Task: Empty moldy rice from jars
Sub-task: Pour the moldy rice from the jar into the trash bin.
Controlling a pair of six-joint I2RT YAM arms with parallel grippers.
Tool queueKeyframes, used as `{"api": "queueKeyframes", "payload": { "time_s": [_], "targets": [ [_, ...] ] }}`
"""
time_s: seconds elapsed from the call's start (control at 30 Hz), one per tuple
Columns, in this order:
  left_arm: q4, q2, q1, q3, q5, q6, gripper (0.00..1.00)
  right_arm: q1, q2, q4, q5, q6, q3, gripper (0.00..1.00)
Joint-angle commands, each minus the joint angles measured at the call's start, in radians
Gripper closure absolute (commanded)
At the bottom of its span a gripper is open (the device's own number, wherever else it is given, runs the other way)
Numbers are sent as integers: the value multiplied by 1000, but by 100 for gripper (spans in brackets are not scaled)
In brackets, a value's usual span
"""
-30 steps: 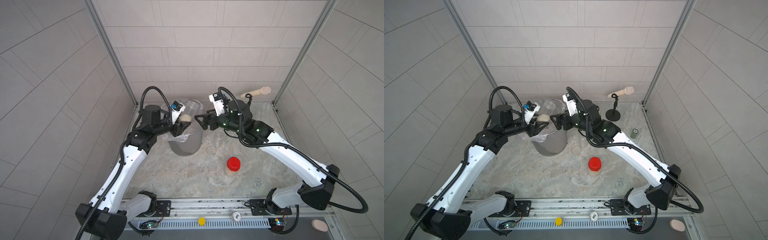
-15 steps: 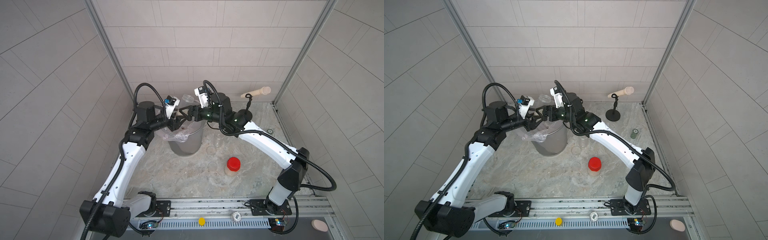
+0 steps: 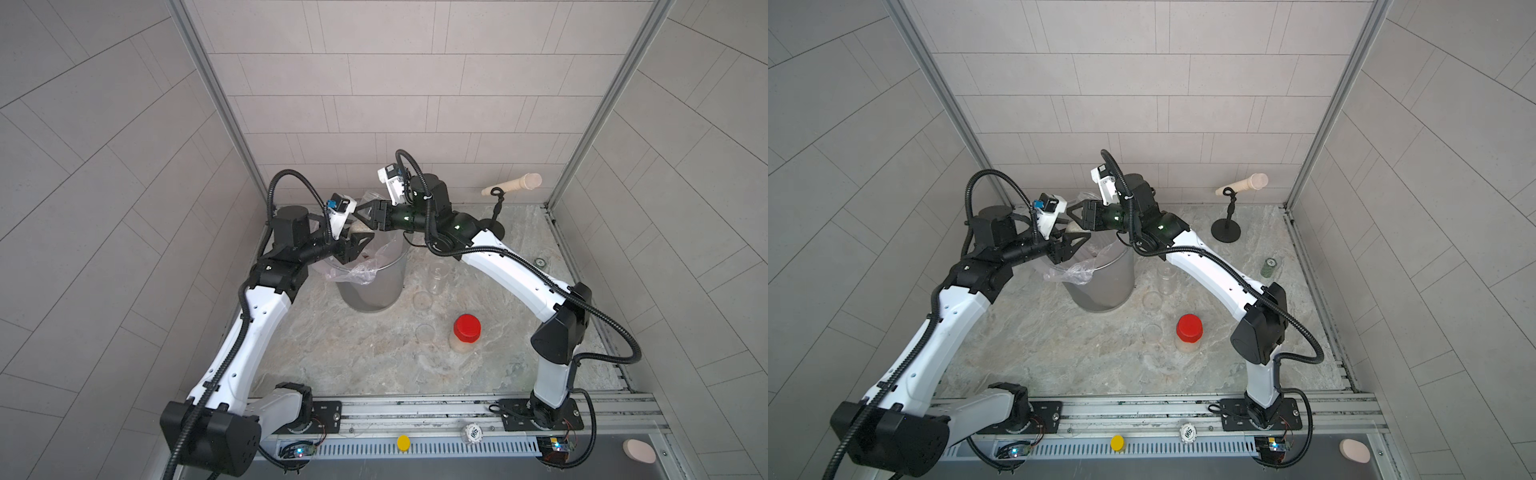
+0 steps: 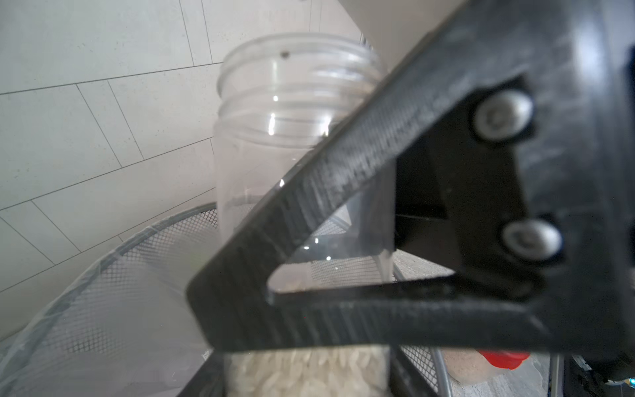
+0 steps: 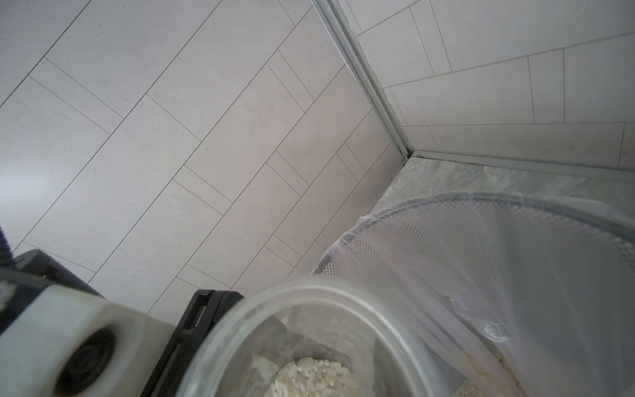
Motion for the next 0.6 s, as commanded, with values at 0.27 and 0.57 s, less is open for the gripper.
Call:
{"api": "queueKeyframes", "payload": {
  "time_s": [0.27,0.57],
  "targets": [
    [180,-176,-2,-126,-170,-107,2,9,122,-111,-39,170,207,67],
    [298,-403,-2,-316,-362,-346,0,21,176,-103,-27,376,281,70]
  ]
}}
